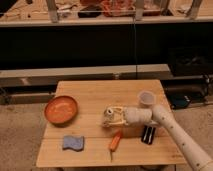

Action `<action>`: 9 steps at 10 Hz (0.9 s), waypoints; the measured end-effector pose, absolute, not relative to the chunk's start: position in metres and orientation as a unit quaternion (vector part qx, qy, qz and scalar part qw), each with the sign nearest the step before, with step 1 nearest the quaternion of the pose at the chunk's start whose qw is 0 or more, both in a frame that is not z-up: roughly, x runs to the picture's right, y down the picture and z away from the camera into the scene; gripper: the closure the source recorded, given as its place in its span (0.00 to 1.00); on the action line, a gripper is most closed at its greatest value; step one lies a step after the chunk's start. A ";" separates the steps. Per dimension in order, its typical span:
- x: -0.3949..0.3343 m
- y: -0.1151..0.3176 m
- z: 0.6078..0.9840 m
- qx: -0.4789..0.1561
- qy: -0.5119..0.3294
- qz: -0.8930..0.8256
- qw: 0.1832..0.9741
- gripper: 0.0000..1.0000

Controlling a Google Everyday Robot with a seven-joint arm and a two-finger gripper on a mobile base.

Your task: Stand the bottle upright

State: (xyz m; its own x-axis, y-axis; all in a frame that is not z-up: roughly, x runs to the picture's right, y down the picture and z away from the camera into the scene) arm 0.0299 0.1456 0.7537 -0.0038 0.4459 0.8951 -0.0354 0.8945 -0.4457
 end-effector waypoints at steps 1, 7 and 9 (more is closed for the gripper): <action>0.031 0.144 0.753 -0.153 -0.685 0.173 0.691 0.99; 0.039 0.124 0.744 -0.192 -0.685 0.154 0.686 0.99; 0.037 0.121 0.738 -0.203 -0.684 0.150 0.685 0.99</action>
State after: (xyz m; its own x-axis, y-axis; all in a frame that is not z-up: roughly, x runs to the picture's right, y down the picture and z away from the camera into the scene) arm 0.0370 0.1211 0.7383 0.0197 0.4825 0.8757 0.0724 0.8728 -0.4826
